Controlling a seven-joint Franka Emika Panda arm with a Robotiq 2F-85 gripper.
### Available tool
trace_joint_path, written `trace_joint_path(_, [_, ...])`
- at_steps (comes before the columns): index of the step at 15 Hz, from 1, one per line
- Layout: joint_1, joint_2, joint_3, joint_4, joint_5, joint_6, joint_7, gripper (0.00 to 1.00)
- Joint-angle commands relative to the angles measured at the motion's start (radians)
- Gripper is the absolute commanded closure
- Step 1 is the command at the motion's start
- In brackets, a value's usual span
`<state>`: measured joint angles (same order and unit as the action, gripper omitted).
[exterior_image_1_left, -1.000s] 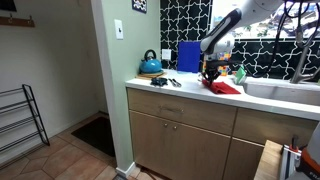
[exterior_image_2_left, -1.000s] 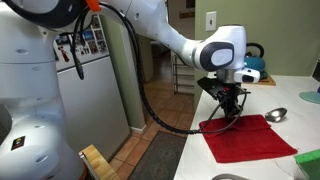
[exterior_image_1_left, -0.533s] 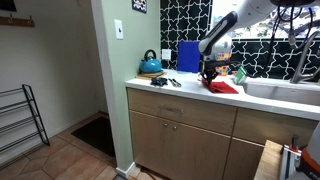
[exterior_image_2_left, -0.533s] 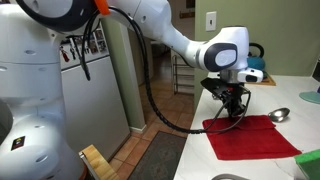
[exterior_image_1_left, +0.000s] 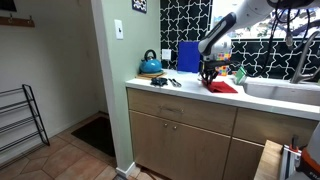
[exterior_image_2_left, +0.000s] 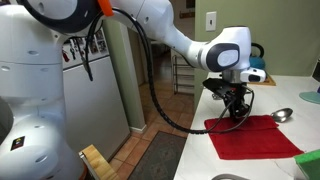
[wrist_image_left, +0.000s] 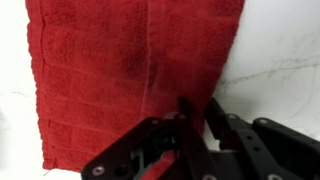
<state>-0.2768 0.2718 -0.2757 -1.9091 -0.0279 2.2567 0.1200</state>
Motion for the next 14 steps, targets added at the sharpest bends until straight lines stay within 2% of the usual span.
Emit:
trace_joint_path(1, [-0.017, -0.022, -0.008, -0.002, 0.008, -0.041, -0.021, 0.42])
trace_joint_path(6, [-0.041, -0.067, -0.028, -0.037, 0.022, -0.044, -0.027, 0.05])
trace_joint_path(7, [-0.054, -0.078, -0.028, -0.051, 0.040, -0.034, -0.049, 0.01])
trace_joint_path(10, [-0.098, -0.115, -0.024, -0.092, 0.148, -0.019, -0.173, 0.00])
trace_joint_path(14, [-0.137, -0.124, -0.049, -0.127, 0.218, -0.042, -0.256, 0.00])
